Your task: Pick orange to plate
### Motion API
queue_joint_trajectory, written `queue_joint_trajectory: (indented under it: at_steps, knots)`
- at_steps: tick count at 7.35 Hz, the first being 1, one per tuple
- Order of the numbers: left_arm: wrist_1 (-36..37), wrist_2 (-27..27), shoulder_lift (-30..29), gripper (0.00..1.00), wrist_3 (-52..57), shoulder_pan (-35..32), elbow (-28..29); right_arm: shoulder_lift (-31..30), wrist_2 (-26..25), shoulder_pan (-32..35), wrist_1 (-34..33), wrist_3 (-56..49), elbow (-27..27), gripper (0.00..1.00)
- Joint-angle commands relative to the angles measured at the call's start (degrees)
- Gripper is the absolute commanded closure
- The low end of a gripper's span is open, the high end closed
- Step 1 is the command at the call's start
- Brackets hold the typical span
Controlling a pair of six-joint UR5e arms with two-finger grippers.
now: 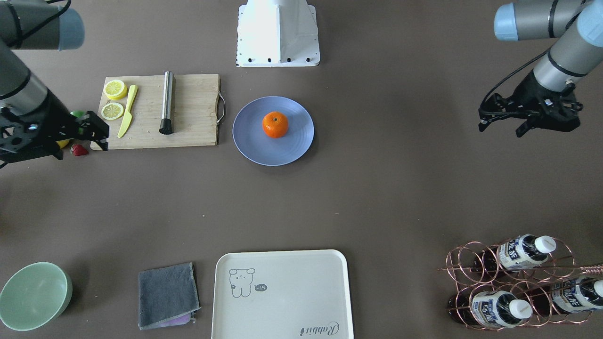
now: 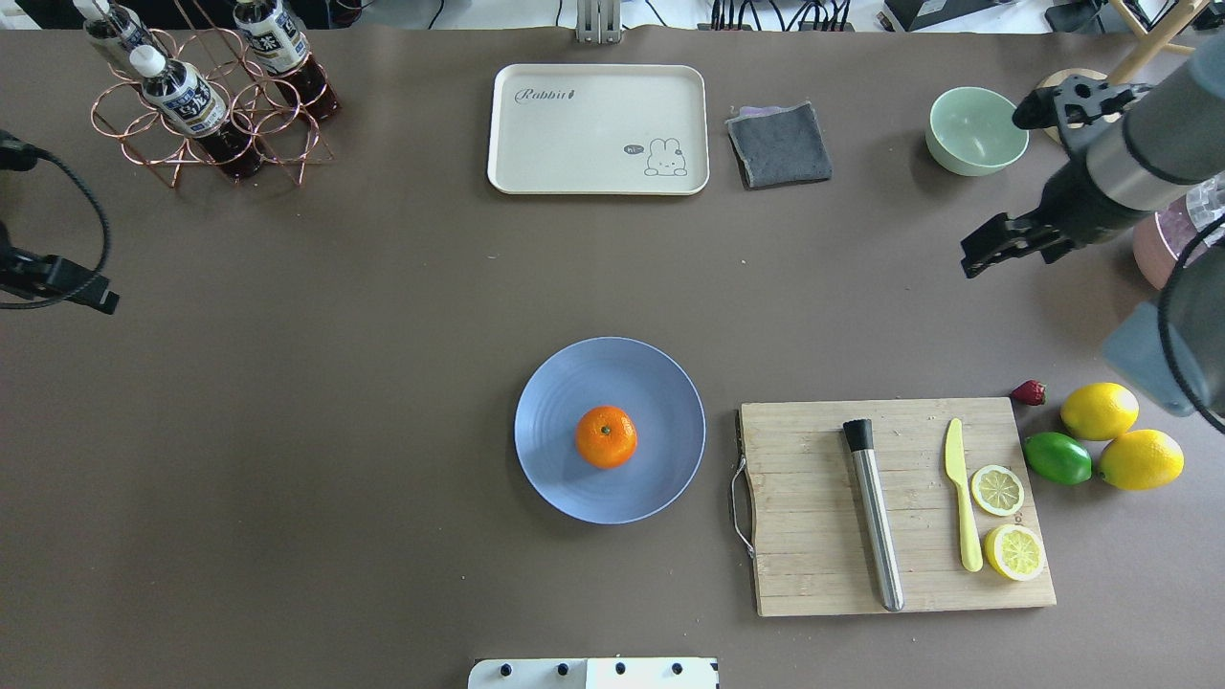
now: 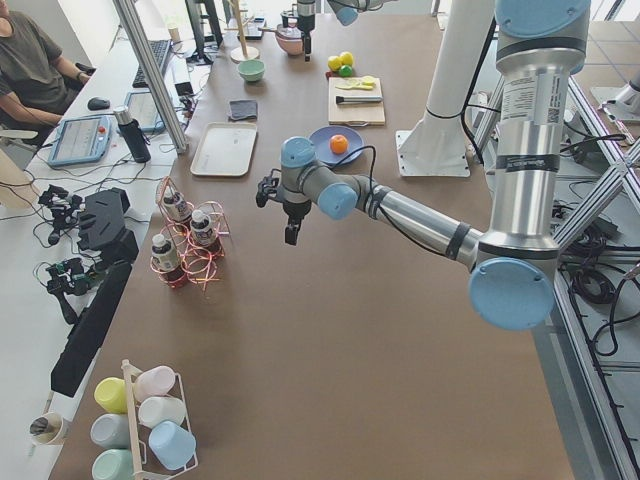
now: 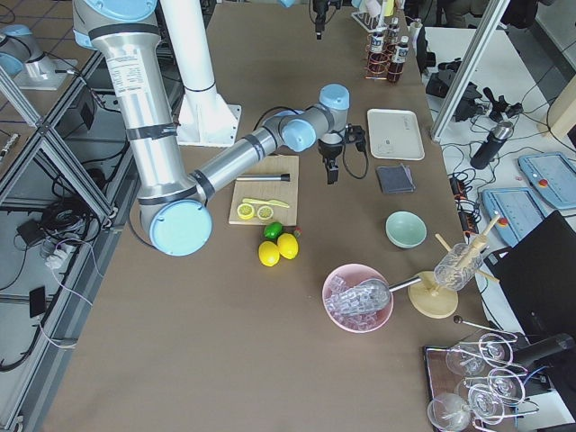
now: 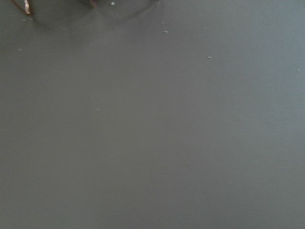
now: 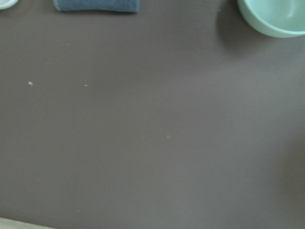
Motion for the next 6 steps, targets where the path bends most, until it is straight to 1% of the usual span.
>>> queue_joint_trajectory:
  at_steps: [1,2,3,4,5,6]
  knots:
    - [-0.04,-4.02,10.62,0.03,17.14,-11.97,1.7,-10.37,3.98,16.38,-0.75,-27.55,-4.59,0.0]
    - [-0.39,-3.94,12.67,0.03,22.42,-17.14,3.18,-12.59,4.33,22.1,-0.75,-36.18,-8.27,0.0]
    - [0.04,-4.03,12.78,0.03,26.74,-22.41,5.98,-13.48,4.33,25.47,-0.66,-40.27,-11.09,0.0]
    - [-0.39,-4.37,12.78,0.03,27.31,-24.47,7.4,-13.84,4.24,27.85,-0.57,-40.92,-13.12,0.0]
    - [-0.48,-4.29,12.78,0.03,27.4,-25.62,7.42,-14.45,4.07,28.57,-0.05,-40.93,-14.36,0.0]
    - [-0.4,-4.29,12.78,0.03,27.4,-25.63,7.24,-15.5,4.16,29.01,0.04,-40.93,-13.85,0.0]
